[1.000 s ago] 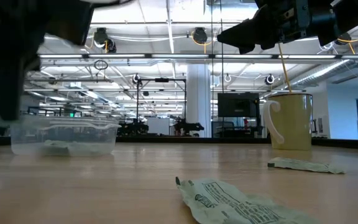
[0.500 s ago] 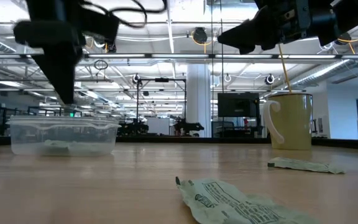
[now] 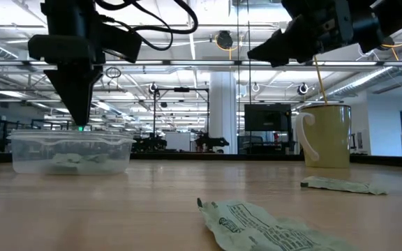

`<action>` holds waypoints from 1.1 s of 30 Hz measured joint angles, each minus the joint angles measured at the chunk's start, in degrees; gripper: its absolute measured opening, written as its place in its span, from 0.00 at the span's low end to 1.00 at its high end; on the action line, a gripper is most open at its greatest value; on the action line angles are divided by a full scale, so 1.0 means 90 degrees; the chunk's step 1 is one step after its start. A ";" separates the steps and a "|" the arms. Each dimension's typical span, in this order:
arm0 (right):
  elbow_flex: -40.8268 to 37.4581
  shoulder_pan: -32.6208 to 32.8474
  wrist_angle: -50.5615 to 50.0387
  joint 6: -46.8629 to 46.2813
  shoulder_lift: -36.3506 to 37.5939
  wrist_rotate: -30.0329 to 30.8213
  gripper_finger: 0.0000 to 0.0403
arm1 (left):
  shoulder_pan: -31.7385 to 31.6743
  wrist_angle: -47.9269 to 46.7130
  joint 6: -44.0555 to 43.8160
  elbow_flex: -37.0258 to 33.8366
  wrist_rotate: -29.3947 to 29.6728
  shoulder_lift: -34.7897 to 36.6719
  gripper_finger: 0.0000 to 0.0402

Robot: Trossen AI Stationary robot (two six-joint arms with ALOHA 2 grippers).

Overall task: Pick and place Stevia / Truvia into bins
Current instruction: Put the stevia packet into the transparent bin

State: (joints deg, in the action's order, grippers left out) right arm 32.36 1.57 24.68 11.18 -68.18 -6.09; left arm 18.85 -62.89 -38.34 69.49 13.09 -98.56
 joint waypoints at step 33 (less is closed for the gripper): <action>0.0276 0.2629 0.0533 -0.2246 -0.3418 0.0932 0.47 | -0.0296 0.0005 0.1082 0.1030 0.1551 0.0000 0.35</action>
State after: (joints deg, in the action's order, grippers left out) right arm 34.84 25.23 29.47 -9.03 -98.94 2.30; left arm 16.19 -62.85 -28.60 78.76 27.05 -98.56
